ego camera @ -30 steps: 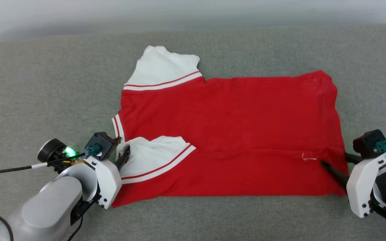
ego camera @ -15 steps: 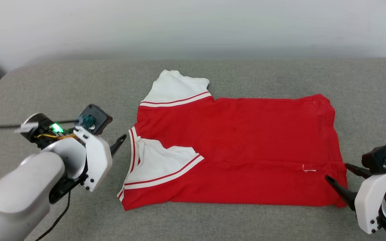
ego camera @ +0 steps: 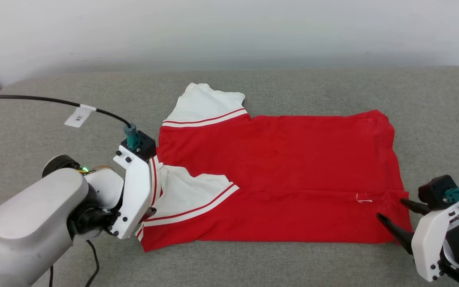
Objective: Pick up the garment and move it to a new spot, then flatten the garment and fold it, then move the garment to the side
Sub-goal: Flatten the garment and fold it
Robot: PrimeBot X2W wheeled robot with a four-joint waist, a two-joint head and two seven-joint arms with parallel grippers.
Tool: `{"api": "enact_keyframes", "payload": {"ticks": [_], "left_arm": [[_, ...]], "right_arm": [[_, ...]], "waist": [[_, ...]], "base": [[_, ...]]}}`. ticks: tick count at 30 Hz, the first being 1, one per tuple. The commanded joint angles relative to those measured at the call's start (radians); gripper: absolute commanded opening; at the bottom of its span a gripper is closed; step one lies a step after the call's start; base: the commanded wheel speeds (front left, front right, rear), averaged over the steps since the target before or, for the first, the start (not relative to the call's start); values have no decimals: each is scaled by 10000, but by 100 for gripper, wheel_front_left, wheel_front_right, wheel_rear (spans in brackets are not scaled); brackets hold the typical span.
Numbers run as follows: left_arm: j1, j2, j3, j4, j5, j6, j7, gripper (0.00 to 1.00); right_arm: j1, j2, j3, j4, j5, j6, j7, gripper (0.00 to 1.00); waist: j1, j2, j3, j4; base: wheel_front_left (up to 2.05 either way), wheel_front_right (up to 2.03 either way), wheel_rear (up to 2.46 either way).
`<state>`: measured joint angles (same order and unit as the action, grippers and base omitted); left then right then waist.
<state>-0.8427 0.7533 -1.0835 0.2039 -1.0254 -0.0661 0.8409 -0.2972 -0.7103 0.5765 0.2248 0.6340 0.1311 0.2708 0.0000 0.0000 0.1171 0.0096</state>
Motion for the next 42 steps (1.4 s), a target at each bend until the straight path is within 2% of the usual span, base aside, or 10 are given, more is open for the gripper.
{"api": "enact_keyframes", "payload": {"ticks": [1,5,13,19,20,21,22,29,37,42], "left_arm": [[-128,-72,-4,51,-59,124,147,100],[-8,-386,-120,367,-286,473,601,100],[76,-563,-571,1408,-101,635,1238,100],[441,-648,-903,1851,-211,343,1441,100],[486,-647,-951,1879,-226,295,1465,87],[517,-671,-950,1899,-280,252,1451,19],[570,-705,-943,1904,-342,219,1487,0],[413,-607,-951,1707,-323,-89,1379,0],[67,-441,-896,1078,-97,-339,893,0],[-23,-421,-957,711,-35,-412,861,0]], "right_arm": [[-38,85,41,-53,-19,-8,28,100],[-253,147,170,-74,27,-8,148,100],[-750,242,528,32,63,-8,159,100],[-997,235,711,145,161,-8,49,100],[-1025,201,726,165,177,-8,45,100],[-1076,169,737,171,193,-8,55,100],[-1144,132,743,164,220,-8,86,100],[-1689,-571,784,-271,455,-8,689,100],[-2689,-2267,1539,-1302,1191,-9,3096,100],[-2968,-2680,2103,-1307,1866,-8,4561,100]], "waist": [[0,0,71,-68],[0,0,338,-237],[0,0,931,-658],[0,0,1140,-797],[0,0,1144,-801],[0,0,1137,-800],[0,0,1116,-796],[0,0,731,-655],[0,0,408,-411],[0,0,529,-210]], "base": [[0,0,0],[0,0,0],[0,0,0],[0,0,0],[0,0,0],[0,0,0],[0,0,0],[0,0,0],[0,0,0],[0,0,0]]}}
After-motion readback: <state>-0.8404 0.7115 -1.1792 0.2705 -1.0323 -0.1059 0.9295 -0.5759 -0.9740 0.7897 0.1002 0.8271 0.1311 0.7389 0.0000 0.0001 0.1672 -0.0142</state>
